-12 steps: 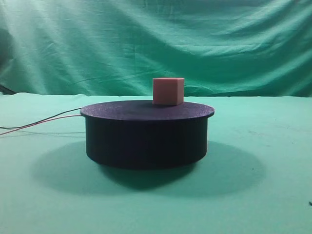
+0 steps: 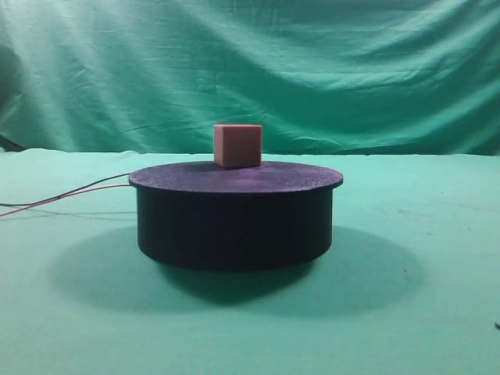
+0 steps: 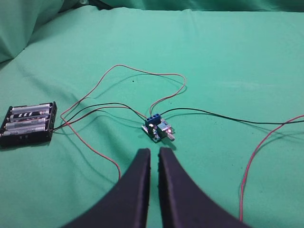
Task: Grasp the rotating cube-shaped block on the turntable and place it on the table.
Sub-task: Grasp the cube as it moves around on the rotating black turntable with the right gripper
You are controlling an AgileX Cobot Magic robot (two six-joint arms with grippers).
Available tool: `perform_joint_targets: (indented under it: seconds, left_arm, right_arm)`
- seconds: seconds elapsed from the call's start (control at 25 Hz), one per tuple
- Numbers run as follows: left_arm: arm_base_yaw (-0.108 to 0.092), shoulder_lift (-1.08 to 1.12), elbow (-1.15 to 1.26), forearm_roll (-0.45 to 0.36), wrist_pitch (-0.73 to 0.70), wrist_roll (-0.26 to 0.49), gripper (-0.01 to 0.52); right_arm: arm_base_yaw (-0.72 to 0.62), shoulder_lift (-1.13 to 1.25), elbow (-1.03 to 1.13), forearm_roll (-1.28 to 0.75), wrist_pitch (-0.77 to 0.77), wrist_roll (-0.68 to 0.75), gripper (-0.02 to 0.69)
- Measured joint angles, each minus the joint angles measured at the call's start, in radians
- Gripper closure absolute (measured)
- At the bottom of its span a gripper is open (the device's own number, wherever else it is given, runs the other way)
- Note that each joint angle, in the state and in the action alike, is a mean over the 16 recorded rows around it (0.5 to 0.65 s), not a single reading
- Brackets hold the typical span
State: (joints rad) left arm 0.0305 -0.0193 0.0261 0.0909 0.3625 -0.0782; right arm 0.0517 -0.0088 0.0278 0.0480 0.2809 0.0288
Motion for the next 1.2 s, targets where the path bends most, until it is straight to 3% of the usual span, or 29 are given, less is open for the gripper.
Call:
perform_joint_targets:
  seconds: [0.36, 0.68, 0.92, 1.2]
  left_arm:
    - [0.000, 0.000, 0.000, 0.000, 0.000, 0.000, 0.514]
    - [0.000, 0.000, 0.000, 0.000, 0.000, 0.000, 0.514]
    - [0.000, 0.000, 0.000, 0.000, 0.000, 0.000, 0.514]
    - [0.000, 0.000, 0.000, 0.000, 0.000, 0.000, 0.514]
  right_arm:
    - [0.000, 0.054, -0.058, 0.122, -0.140, -0.005, 0.665]
    - [0.003, 0.273, -0.189, 0.243, -0.049, -0.044, 0.665]
    - [0.059, 0.507, -0.304, 0.391, 0.092, -0.237, 0.665]
    - [0.242, 0.802, -0.422, 0.531, 0.166, -0.506, 0.665]
